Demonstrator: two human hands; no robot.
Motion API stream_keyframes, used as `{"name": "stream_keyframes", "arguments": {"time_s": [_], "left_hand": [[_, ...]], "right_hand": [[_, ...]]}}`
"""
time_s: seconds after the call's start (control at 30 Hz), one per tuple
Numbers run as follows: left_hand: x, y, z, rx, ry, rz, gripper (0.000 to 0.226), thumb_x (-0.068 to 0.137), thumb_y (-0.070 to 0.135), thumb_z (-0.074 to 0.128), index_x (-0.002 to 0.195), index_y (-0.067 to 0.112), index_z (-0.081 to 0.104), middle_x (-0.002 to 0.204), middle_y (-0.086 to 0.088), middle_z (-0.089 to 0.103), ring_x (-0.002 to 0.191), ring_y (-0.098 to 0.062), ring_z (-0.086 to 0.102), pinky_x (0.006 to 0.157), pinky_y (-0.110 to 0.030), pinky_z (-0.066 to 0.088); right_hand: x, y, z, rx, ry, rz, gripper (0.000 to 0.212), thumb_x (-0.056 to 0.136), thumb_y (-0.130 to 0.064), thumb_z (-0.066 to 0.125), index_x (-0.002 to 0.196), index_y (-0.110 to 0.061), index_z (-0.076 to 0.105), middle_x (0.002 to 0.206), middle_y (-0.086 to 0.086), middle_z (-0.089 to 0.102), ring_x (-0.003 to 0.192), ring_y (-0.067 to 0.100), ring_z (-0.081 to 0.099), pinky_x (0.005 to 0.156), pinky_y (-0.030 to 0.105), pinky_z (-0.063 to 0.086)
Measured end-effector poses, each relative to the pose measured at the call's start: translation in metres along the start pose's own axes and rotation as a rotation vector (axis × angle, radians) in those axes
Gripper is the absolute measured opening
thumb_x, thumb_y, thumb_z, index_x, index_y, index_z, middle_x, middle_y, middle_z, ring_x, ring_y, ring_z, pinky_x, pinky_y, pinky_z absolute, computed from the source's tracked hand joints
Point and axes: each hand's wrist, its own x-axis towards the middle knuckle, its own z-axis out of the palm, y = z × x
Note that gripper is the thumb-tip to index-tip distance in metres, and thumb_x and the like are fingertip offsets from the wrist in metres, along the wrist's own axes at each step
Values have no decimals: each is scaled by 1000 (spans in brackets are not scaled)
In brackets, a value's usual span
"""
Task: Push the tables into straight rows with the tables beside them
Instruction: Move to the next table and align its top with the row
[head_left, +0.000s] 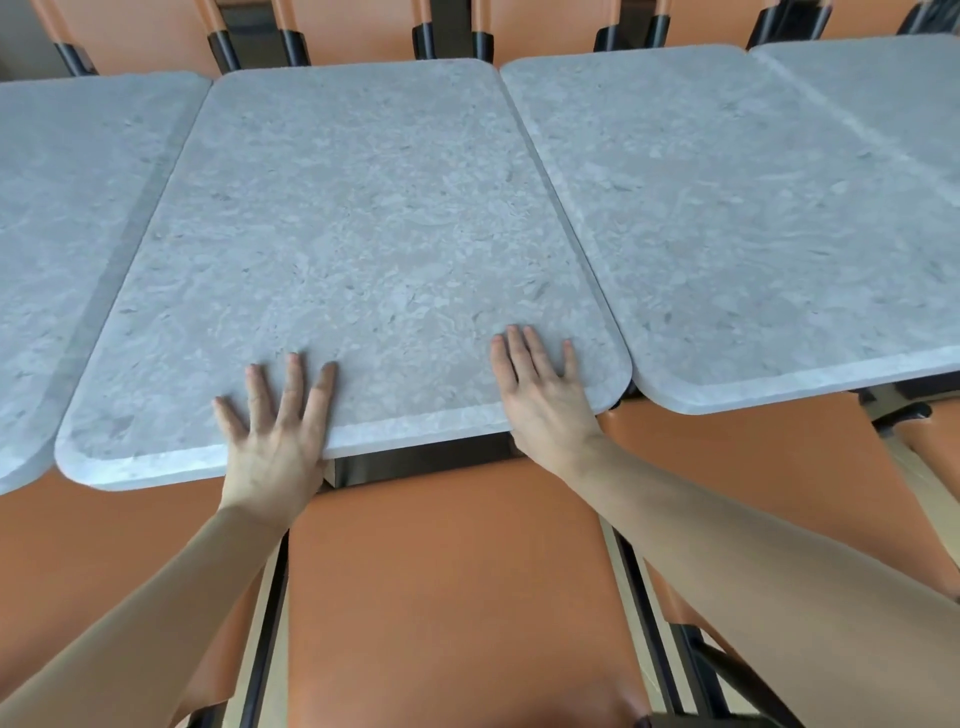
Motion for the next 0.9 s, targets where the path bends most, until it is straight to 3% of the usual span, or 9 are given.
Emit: {"name": "stream_keyframes", "arguments": {"time_s": [0.2,0.33,0.43,0.73,0.9], "left_hand": [[0,-1,4,42,8,-20,116,59,-17,74,159,7,20,156,-24,35,135,-61,31,93,-81,33],[-3,5,-4,63,-51,-70,121,77,2,73,159,20,-15,168,-10,6,149,-50,14,108,-68,33],[-3,8,-6,79,-34,-67,116,86,5,64,155,26,-28,168,-8,0,150,-48,12,110,-65,34],[-5,11,-8,70,-22,-108,106,83,2,63,159,29,-5,165,-6,14,142,-47,24,103,-65,39],[-11,12,-5,98,-14,-119,107,81,1,65,158,29,-5,164,-6,16,139,-46,28,101,-63,41]], "right_hand": [[-6,-12,-10,-35,-77,55,109,76,5,75,158,4,4,166,27,12,156,39,11,116,71,21],[-5,-14,-16,-16,-123,75,107,81,8,70,158,2,-4,167,25,3,156,40,0,119,71,13],[-4,-14,-15,12,-125,85,106,80,14,66,159,0,-4,168,24,3,156,39,-1,120,70,10],[-6,-16,-15,68,-85,131,106,80,14,66,161,-4,0,168,21,6,157,36,3,121,66,13],[-15,-19,-15,86,-71,140,105,81,13,67,161,-5,1,169,20,7,157,35,4,122,65,13]]}}
